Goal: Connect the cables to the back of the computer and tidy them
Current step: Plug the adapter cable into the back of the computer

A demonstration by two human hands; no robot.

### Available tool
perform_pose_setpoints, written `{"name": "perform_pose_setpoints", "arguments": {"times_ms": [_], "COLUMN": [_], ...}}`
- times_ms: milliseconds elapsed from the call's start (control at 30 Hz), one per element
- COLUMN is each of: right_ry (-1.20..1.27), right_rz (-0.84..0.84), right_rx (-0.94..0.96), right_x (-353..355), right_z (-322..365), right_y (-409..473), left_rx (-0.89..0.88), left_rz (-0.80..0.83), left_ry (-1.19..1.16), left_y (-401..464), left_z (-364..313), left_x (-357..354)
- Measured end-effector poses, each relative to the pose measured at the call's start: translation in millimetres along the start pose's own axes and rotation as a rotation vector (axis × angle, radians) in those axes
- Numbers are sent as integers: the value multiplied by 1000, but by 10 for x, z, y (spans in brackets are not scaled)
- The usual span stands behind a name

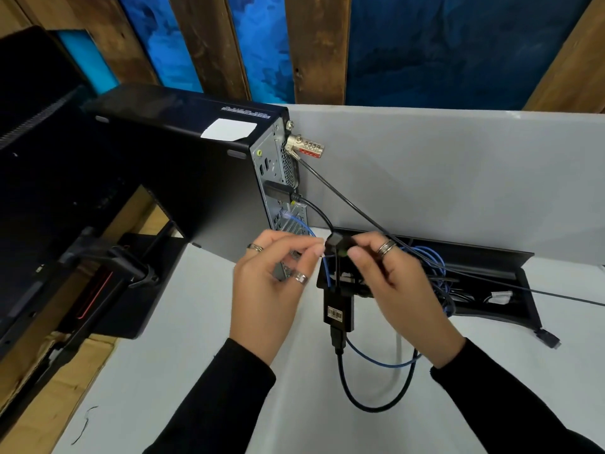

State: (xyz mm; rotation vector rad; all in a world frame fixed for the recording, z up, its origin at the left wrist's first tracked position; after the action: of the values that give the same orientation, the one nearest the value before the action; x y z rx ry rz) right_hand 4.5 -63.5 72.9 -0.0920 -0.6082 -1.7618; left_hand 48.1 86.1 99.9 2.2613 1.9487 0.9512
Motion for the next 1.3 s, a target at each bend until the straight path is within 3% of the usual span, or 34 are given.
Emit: {"name": "perform_pose_setpoints", "arguments": {"times_ms": [167,300,500,700,867,967,1300], "right_ry": [-221,-303,-339,-637,-619,-772,-837], "right_rz": [-85,10,167,234,254,234,136], "right_rx": [-55,-25,52,242,311,501,432], "right_x": [205,7,-292,-366,-391,-489,-558], "right_z": [-172,-268,-325,-371,-276,-234,-295], "right_y": [143,286,535,682,792,812,821], "left_rx": [-160,-325,-424,-323,-311,-294,-311], "left_rz": [-49,-75,-51,154,101,56,24], "left_ry": [256,520,680,689,668,659,640], "left_y": [276,572,1038,1235,1243,1246,1248], "left_z": [-71,-117,-169,11,70,83,126], "left_x": [261,412,507,427,367,336,334]}}
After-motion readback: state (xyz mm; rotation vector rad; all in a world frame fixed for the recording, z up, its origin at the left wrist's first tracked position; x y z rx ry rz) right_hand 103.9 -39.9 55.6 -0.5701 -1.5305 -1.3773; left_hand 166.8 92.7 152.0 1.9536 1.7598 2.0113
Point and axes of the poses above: each hand's wrist, its own y-axis towards the middle knuckle, its own x-axis out of the back of the hand, z = x × y, the point moved 3 cm from there along y, towards the middle knuckle, and after that the axes turned 5 degrees about x, right-handed, at the moved point
